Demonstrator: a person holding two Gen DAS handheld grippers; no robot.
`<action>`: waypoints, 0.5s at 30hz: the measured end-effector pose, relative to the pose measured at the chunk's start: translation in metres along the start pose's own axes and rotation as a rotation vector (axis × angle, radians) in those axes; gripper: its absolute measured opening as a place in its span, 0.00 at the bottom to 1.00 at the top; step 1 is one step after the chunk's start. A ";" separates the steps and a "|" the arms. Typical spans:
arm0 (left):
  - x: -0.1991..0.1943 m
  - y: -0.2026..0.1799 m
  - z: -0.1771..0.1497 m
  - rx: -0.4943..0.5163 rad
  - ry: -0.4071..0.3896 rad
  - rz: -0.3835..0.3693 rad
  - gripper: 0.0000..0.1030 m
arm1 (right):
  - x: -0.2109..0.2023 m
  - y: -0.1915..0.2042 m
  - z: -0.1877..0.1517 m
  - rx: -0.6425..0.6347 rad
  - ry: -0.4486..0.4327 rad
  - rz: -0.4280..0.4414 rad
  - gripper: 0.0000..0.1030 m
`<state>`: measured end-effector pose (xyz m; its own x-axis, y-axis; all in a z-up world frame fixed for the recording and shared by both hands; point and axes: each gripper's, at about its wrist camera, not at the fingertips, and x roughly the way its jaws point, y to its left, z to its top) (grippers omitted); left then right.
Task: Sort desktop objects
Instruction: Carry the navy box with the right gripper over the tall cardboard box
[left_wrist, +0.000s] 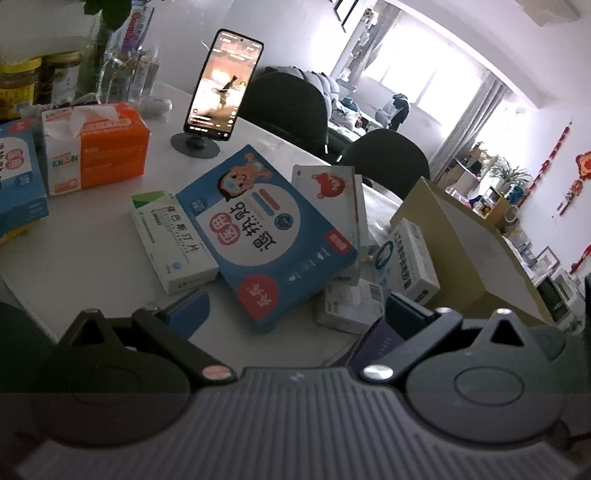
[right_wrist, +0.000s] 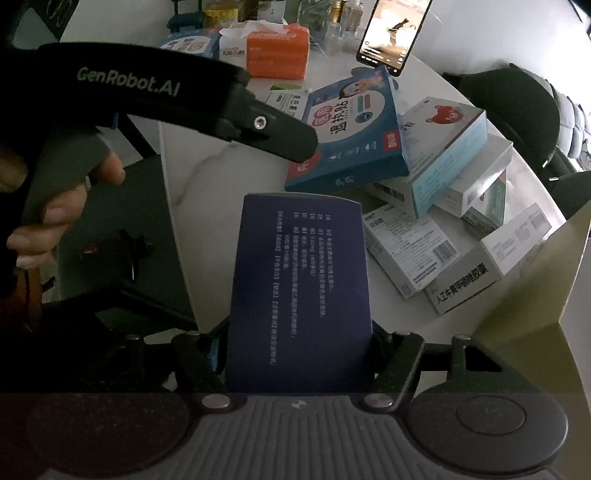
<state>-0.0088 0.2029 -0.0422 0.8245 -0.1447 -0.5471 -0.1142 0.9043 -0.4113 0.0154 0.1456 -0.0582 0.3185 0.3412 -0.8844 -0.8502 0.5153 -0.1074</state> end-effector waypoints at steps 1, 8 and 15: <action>0.000 0.000 0.000 -0.002 -0.001 0.003 1.00 | -0.001 0.000 0.000 0.003 -0.002 0.001 0.68; -0.004 0.001 0.003 -0.006 -0.019 0.016 1.00 | -0.004 -0.003 0.000 0.017 -0.010 0.004 0.66; -0.006 0.000 0.005 -0.007 -0.026 0.019 1.00 | -0.015 -0.012 0.000 0.054 -0.032 0.019 0.66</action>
<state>-0.0104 0.2055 -0.0352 0.8364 -0.1166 -0.5356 -0.1342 0.9039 -0.4063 0.0211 0.1344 -0.0438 0.3168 0.3757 -0.8709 -0.8328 0.5497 -0.0658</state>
